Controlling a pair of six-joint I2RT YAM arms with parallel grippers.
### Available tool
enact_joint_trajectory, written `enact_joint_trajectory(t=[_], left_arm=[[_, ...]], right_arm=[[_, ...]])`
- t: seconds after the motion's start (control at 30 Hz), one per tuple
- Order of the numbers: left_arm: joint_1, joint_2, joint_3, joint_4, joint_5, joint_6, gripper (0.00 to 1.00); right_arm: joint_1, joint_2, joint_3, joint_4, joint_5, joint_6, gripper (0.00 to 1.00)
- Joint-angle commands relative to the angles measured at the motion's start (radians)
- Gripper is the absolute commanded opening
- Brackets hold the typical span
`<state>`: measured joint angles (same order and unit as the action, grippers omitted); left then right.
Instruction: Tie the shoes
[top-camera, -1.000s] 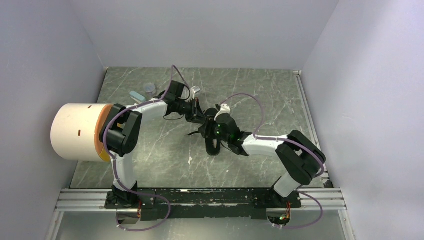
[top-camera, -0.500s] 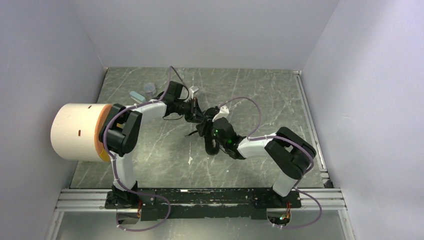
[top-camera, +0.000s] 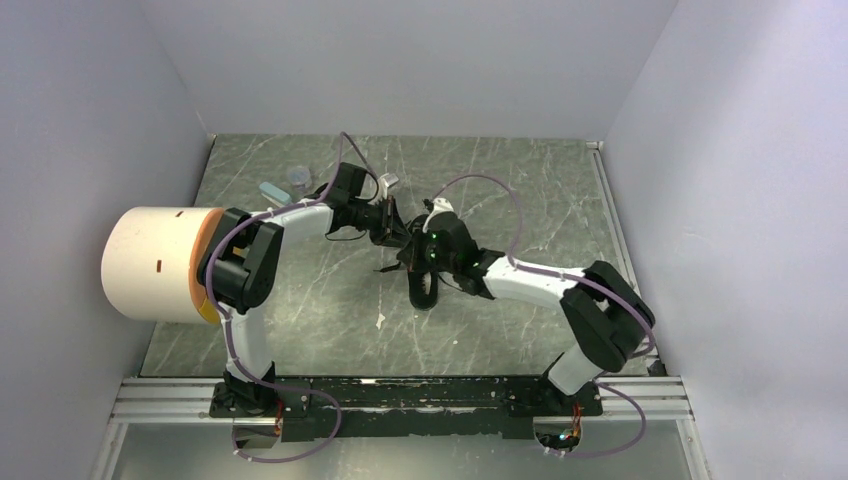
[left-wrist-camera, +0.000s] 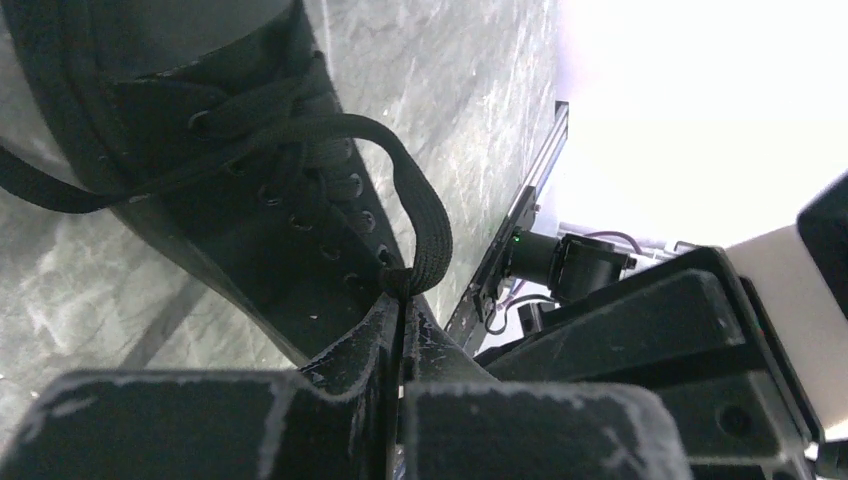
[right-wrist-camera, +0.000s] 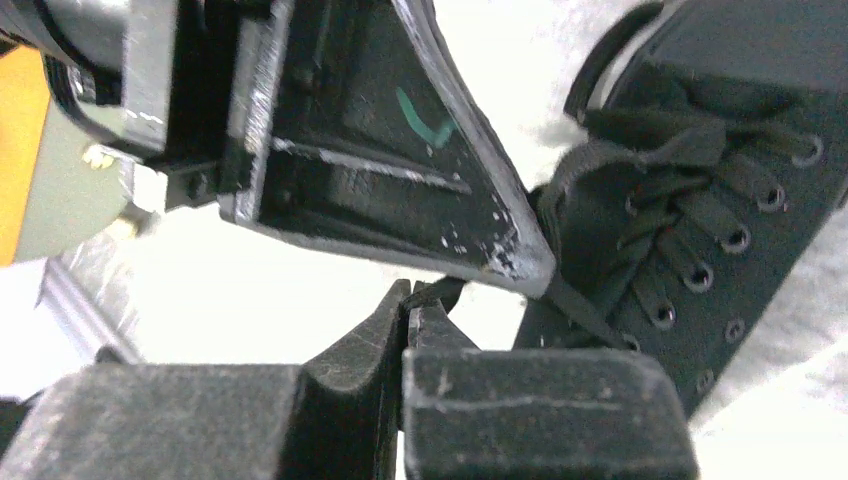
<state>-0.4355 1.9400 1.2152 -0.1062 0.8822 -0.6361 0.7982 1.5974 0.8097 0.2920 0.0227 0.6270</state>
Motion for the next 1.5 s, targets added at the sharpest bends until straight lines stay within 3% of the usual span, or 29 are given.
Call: enact_joint_trajectory(t=[0.0,0.13,0.23,0.3,0.47,0.77,0.87,0.97,1.07,1.13,1.27,1.37,1.47], left_arm=[[0.001,-0.044,-0.020,0.088,0.025,-0.014,0.05],[0.001,-0.036,-0.044,0.155,0.043,-0.056,0.05],[0.001,-0.032,-0.031,0.108,0.028,-0.019,0.05],[0.001,-0.036,-0.034,0.078,0.021,-0.010,0.05],[0.001,-0.051,-0.066,0.131,0.011,-0.045,0.05],[0.001,-0.052,-0.051,0.066,0.006,-0.012,0.05],[0.001,-0.049,-0.047,0.069,0.013,-0.019,0.05],[0.001,-0.046,-0.047,0.087,0.019,-0.035,0.05],[0.001,-0.040,-0.036,0.073,0.023,-0.029,0.05],[0.001,-0.039,-0.027,0.047,0.023,-0.014,0.05],[0.001,-0.036,-0.030,0.041,0.021,-0.007,0.05],[0.001,-0.036,-0.050,0.092,0.033,-0.044,0.05],[0.001,-0.029,-0.053,0.099,0.037,-0.054,0.05]], right_arm=[[-0.075,-0.054,0.031,-0.325,-0.370,0.074,0.00],[-0.201,-0.060,0.013,-0.362,-0.671,0.172,0.00],[-0.254,-0.062,0.077,-0.501,-0.745,0.099,0.00],[-0.270,-0.045,0.175,-0.683,-0.729,-0.013,0.04],[-0.286,0.039,0.412,-1.058,-0.578,-0.245,0.02],[-0.282,0.120,0.633,-1.270,-0.236,-0.356,0.00],[-0.252,0.118,0.641,-1.206,-0.033,-0.383,0.02],[-0.208,0.015,0.461,-0.879,0.176,-0.421,0.17],[-0.231,-0.054,0.276,-0.543,0.232,-0.419,0.38],[-0.299,-0.010,0.266,-0.480,0.140,-0.391,0.45],[-0.349,0.131,0.410,-0.687,0.022,-0.356,0.48],[-0.351,0.072,0.329,-0.699,-0.112,-0.372,0.51],[-0.378,-0.029,0.194,-0.592,-0.256,-0.401,0.57]])
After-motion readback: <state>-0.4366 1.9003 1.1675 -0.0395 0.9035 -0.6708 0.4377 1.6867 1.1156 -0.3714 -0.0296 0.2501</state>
